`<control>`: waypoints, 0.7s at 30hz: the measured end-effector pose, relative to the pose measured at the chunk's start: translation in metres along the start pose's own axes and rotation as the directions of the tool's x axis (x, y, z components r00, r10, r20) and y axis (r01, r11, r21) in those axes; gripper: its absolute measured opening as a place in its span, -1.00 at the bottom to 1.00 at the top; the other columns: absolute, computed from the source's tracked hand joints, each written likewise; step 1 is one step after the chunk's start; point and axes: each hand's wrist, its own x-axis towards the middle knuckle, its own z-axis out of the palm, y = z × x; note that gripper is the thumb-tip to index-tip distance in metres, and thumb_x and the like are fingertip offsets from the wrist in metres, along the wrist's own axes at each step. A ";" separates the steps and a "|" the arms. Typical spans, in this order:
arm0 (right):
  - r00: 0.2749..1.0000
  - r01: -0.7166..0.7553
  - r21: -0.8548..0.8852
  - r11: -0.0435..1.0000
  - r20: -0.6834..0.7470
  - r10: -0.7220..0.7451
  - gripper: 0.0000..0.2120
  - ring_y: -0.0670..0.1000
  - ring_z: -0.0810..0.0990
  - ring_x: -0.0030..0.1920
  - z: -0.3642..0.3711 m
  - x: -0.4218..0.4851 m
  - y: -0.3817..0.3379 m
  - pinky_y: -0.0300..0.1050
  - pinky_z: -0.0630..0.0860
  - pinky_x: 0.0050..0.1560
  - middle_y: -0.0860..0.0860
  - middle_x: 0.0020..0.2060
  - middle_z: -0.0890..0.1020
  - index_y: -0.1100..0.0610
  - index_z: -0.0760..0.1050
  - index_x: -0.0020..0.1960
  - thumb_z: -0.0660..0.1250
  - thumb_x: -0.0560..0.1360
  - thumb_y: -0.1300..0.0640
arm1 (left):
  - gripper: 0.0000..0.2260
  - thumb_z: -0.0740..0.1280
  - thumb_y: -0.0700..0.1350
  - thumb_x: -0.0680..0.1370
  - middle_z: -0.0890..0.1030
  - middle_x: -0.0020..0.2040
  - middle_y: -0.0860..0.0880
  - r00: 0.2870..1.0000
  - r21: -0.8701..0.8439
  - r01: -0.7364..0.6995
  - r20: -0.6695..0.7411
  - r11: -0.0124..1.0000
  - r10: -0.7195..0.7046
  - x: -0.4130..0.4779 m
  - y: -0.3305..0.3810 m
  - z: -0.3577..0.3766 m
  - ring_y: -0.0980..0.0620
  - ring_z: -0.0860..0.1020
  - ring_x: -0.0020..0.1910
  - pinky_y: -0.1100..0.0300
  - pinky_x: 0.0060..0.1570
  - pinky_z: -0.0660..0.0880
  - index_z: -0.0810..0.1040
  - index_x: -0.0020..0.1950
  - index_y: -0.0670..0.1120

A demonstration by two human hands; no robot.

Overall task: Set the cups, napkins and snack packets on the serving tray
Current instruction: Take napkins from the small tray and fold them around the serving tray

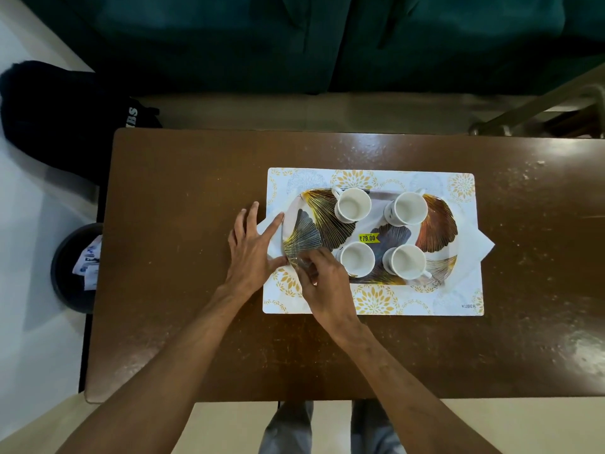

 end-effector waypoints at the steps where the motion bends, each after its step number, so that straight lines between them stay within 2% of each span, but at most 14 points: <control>1: 1.000 0.005 0.008 1.000 -0.005 -0.005 -0.81 -0.03 0.61 -0.03 -0.002 0.001 0.000 0.05 0.64 -0.04 0.02 0.07 0.61 0.13 0.56 0.16 0.40 0.55 0.19 | -0.11 0.51 0.23 0.38 -0.06 0.65 -0.14 1.000 -0.008 0.003 -0.003 1.000 -0.003 0.000 0.000 -0.001 -0.22 -0.12 0.61 -0.33 0.47 0.09 0.17 0.61 0.15; 6: 0.999 0.025 0.021 0.999 -0.030 -0.024 -0.77 -0.02 0.63 0.00 -0.013 0.003 0.001 0.00 0.65 -0.03 0.03 0.11 0.60 0.15 0.56 0.21 0.40 0.56 0.21 | -0.09 0.57 0.17 0.36 -0.03 0.64 -0.14 1.000 -0.059 0.006 -0.031 0.998 -0.008 -0.007 0.000 -0.006 -0.22 -0.07 0.60 -0.32 0.44 0.14 0.18 0.60 0.11; 10: 0.997 0.040 0.048 0.998 -0.069 -0.037 -0.76 -0.01 0.63 0.00 -0.024 0.003 0.001 0.00 0.64 -0.03 0.03 0.11 0.61 0.16 0.57 0.20 0.39 0.54 0.26 | -0.18 0.57 0.07 0.41 0.04 0.64 -0.12 0.995 -0.105 0.009 -0.100 0.994 -0.020 -0.017 0.004 -0.011 -0.19 -0.02 0.60 -0.27 0.46 0.14 0.25 0.58 0.07; 13: 0.995 0.019 0.056 0.998 -0.100 -0.013 -0.77 -0.09 0.62 -0.04 -0.035 0.001 0.002 -0.20 0.62 -0.07 0.01 0.08 0.63 0.15 0.59 0.19 0.39 0.55 0.27 | -0.27 0.55 0.02 0.45 0.13 0.62 -0.10 0.986 -0.153 0.010 -0.165 0.988 -0.036 -0.026 0.009 -0.013 -0.15 0.05 0.60 -0.23 0.48 0.15 0.32 0.56 0.05; 15: 0.992 0.013 0.057 0.998 -0.127 -0.006 -0.79 -0.12 0.60 -0.09 -0.044 -0.001 0.004 -0.40 0.53 -0.13 -0.01 0.06 0.63 0.13 0.59 0.17 0.39 0.55 0.27 | -0.33 0.53 0.00 0.47 0.17 0.61 -0.08 0.980 -0.187 0.022 -0.190 0.982 -0.058 -0.031 0.015 -0.015 -0.13 0.09 0.59 -0.19 0.49 0.15 0.36 0.54 0.04; 16: 0.990 0.012 0.060 0.998 -0.141 -0.004 -0.80 -0.13 0.60 -0.10 -0.049 -0.003 0.005 -0.44 0.50 -0.16 -0.01 0.05 0.63 0.13 0.60 0.16 0.39 0.55 0.27 | -0.35 0.52 -0.01 0.48 0.19 0.60 -0.07 0.978 -0.199 0.023 -0.197 0.980 -0.063 -0.034 0.020 -0.016 -0.11 0.11 0.59 -0.18 0.49 0.15 0.38 0.53 0.04; 18: 0.986 0.008 0.065 0.998 -0.166 0.003 -0.81 -0.12 0.61 -0.10 -0.059 -0.006 0.008 -0.41 0.51 -0.18 -0.01 0.04 0.63 0.13 0.59 0.15 0.38 0.56 0.27 | -0.39 0.51 -0.03 0.49 0.24 0.59 -0.06 0.976 -0.219 0.006 -0.212 0.976 -0.054 -0.040 0.028 -0.017 -0.09 0.15 0.57 -0.15 0.50 0.16 0.40 0.51 0.04; 21: 0.977 -0.015 0.053 0.998 -0.212 0.026 -0.80 -0.08 0.62 -0.04 -0.073 -0.014 0.017 -0.17 0.63 -0.12 -0.01 0.07 0.65 0.11 0.59 0.17 0.39 0.56 0.24 | -0.45 0.49 -0.04 0.51 0.28 0.57 -0.03 0.973 -0.251 -0.034 -0.229 0.967 -0.025 -0.049 0.042 -0.018 -0.06 0.19 0.55 -0.05 0.50 0.13 0.43 0.48 0.04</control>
